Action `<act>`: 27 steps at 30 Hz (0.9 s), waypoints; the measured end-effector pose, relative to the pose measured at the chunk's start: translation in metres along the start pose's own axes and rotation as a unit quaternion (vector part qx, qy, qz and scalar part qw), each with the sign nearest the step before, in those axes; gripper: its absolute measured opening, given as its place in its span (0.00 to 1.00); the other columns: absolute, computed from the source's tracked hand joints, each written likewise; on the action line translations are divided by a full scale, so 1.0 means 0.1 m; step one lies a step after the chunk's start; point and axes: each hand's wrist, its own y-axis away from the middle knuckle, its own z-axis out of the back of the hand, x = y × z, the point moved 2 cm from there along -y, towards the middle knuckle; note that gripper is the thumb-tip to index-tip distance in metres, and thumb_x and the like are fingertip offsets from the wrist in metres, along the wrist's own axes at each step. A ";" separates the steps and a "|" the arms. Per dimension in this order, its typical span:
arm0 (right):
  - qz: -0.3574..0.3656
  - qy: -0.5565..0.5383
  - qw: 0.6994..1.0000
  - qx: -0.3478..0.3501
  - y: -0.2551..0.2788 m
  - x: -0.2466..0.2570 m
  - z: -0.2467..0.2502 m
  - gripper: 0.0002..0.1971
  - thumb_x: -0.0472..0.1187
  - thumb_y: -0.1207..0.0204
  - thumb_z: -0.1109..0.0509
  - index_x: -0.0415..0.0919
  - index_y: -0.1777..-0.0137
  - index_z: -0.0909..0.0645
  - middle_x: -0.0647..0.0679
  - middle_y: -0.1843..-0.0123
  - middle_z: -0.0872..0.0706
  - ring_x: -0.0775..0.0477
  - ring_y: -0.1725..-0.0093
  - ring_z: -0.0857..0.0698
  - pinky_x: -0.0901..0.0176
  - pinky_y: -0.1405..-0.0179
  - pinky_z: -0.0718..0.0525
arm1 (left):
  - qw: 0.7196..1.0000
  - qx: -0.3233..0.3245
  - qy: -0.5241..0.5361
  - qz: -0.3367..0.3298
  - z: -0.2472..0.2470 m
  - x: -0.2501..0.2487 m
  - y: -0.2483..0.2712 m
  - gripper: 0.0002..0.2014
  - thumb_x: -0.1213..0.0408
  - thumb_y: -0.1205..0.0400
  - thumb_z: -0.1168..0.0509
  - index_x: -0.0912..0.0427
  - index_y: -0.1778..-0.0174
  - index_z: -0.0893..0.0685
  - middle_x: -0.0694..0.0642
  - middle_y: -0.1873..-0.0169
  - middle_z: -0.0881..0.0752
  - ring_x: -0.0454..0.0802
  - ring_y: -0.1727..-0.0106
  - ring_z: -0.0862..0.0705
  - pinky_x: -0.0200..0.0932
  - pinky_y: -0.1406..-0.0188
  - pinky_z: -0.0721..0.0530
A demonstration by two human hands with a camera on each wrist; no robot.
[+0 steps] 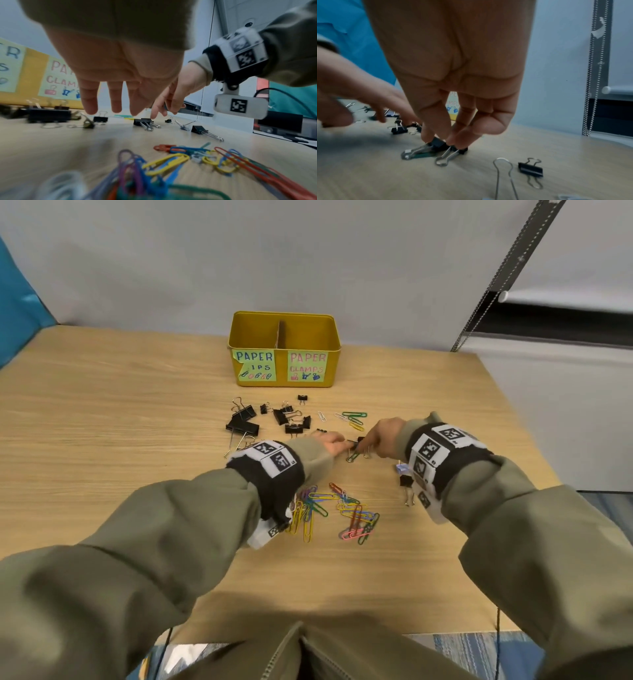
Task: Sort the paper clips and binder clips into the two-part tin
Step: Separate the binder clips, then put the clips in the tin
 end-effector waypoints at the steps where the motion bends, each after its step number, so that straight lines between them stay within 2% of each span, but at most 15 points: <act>1: -0.003 0.013 1.000 0.005 0.00 0.04 -0.03 0.25 0.37 0.21 0.45 0.70 0.38 0.20 0.58 0.34 0.19 0.48 0.34 0.20 0.32 0.24 0.37 | 1.000 -0.013 -0.004 -0.001 0.02 -0.04 -0.04 0.33 0.65 0.15 0.42 0.53 0.17 0.50 0.54 0.16 0.49 0.57 0.16 0.47 0.50 0.18 0.48; 3: -0.010 0.023 1.000 0.003 -0.02 0.09 -0.08 0.25 0.38 0.19 0.47 0.69 0.35 0.22 0.58 0.33 0.21 0.49 0.31 0.22 0.30 0.24 0.41 | 1.000 -0.012 -0.023 -0.005 0.02 -0.09 -0.16 0.32 0.65 0.14 0.45 0.57 0.16 0.51 0.54 0.15 0.51 0.57 0.16 0.48 0.48 0.18 0.49; 5: -0.012 0.011 1.000 0.000 -0.02 0.11 -0.12 0.26 0.37 0.19 0.48 0.69 0.35 0.22 0.56 0.31 0.20 0.47 0.31 0.22 0.31 0.24 0.39 | 0.998 0.016 -0.059 -0.002 -0.02 -0.11 -0.23 0.31 0.64 0.14 0.46 0.58 0.16 0.52 0.55 0.15 0.51 0.57 0.16 0.47 0.50 0.17 0.47; 8: -0.027 0.029 0.999 0.004 0.05 0.11 -0.13 0.26 0.37 0.18 0.50 0.69 0.34 0.23 0.56 0.31 0.23 0.47 0.28 0.25 0.31 0.25 0.43 | 0.997 0.021 -0.078 0.015 -0.05 -0.08 -0.27 0.29 0.60 0.13 0.48 0.53 0.16 0.51 0.50 0.15 0.53 0.55 0.16 0.48 0.59 0.19 0.41; 10: -0.040 0.053 0.998 0.009 0.08 0.11 -0.09 0.23 0.39 0.17 0.49 0.65 0.35 0.20 0.54 0.29 0.23 0.46 0.26 0.27 0.30 0.24 0.45 | 0.997 0.010 -0.067 0.037 -0.06 0.00 -0.26 0.28 0.58 0.13 0.51 0.50 0.16 0.52 0.47 0.15 0.54 0.53 0.15 0.51 0.61 0.21 0.44; 13: -0.027 0.045 0.998 0.030 0.05 0.09 -0.11 0.16 0.46 0.19 0.42 0.62 0.44 0.14 0.55 0.35 0.18 0.45 0.32 0.23 0.34 0.24 0.41 | 0.995 -0.005 -0.069 0.069 -0.06 0.14 -0.20 0.30 0.59 0.13 0.49 0.52 0.16 0.53 0.48 0.15 0.54 0.54 0.15 0.55 0.62 0.19 0.51; 15: -0.011 -0.012 1.000 0.020 0.02 0.12 -0.11 0.15 0.43 0.22 0.39 0.59 0.50 0.11 0.55 0.42 0.15 0.47 0.40 0.20 0.34 0.24 0.38 | 0.993 -0.020 -0.078 0.090 -0.04 0.23 -0.16 0.30 0.59 0.14 0.49 0.53 0.16 0.52 0.48 0.15 0.53 0.54 0.15 0.55 0.61 0.19 0.52; 16: -0.017 -0.030 0.999 -0.003 0.02 0.15 -0.06 0.17 0.40 0.23 0.40 0.56 0.50 0.11 0.54 0.46 0.15 0.47 0.41 0.20 0.33 0.24 0.39 | 0.992 -0.027 -0.076 0.100 -0.02 0.26 -0.14 0.30 0.59 0.14 0.49 0.53 0.16 0.52 0.49 0.15 0.52 0.54 0.15 0.55 0.61 0.19 0.52; 17: -0.030 -0.042 0.998 -0.032 -0.02 0.17 0.01 0.18 0.37 0.23 0.42 0.53 0.47 0.12 0.51 0.46 0.15 0.45 0.40 0.19 0.31 0.24 0.42 | 0.991 -0.033 -0.070 0.106 -0.01 0.29 -0.14 0.29 0.59 0.14 0.49 0.54 0.16 0.51 0.49 0.15 0.52 0.54 0.15 0.54 0.60 0.19 0.52; 19: -0.060 -0.052 0.994 -0.075 -0.14 0.20 0.13 0.19 0.35 0.21 0.45 0.46 0.37 0.18 0.44 0.36 0.18 0.40 0.32 0.22 0.30 0.24 0.44 | 0.991 -0.036 -0.064 0.110 -0.02 0.31 -0.11 0.29 0.59 0.14 0.50 0.53 0.16 0.51 0.49 0.15 0.52 0.54 0.15 0.54 0.61 0.19 0.52; 22: -0.091 -0.052 0.992 -0.071 -0.39 0.24 0.17 0.22 0.38 0.19 0.45 0.41 0.25 0.32 0.40 0.24 0.30 0.34 0.25 0.29 0.32 0.22 0.47 | 0.993 -0.029 -0.057 0.096 -0.06 0.32 -0.08 0.35 0.57 0.16 0.46 0.48 0.17 0.58 0.50 0.15 0.53 0.57 0.15 0.55 0.64 0.20 0.54; 24: -0.102 -0.040 0.993 -0.052 -0.52 0.31 0.11 0.24 0.38 0.20 0.43 0.40 0.23 0.37 0.39 0.22 0.33 0.33 0.22 0.32 0.33 0.20 0.50 | 0.993 -0.030 -0.074 0.091 -0.08 0.31 -0.09 0.36 0.56 0.17 0.45 0.47 0.17 0.59 0.50 0.15 0.52 0.58 0.15 0.53 0.66 0.21 0.53; 27: -0.064 0.009 0.997 -0.040 -0.60 0.55 0.05 0.24 0.36 0.22 0.41 0.39 0.25 0.36 0.39 0.23 0.31 0.37 0.21 0.33 0.31 0.22 0.47 | 0.988 -0.047 -0.094 0.110 -0.06 0.33 -0.14 0.33 0.53 0.16 0.48 0.50 0.17 0.53 0.51 0.16 0.46 0.59 0.16 0.48 0.65 0.21 0.52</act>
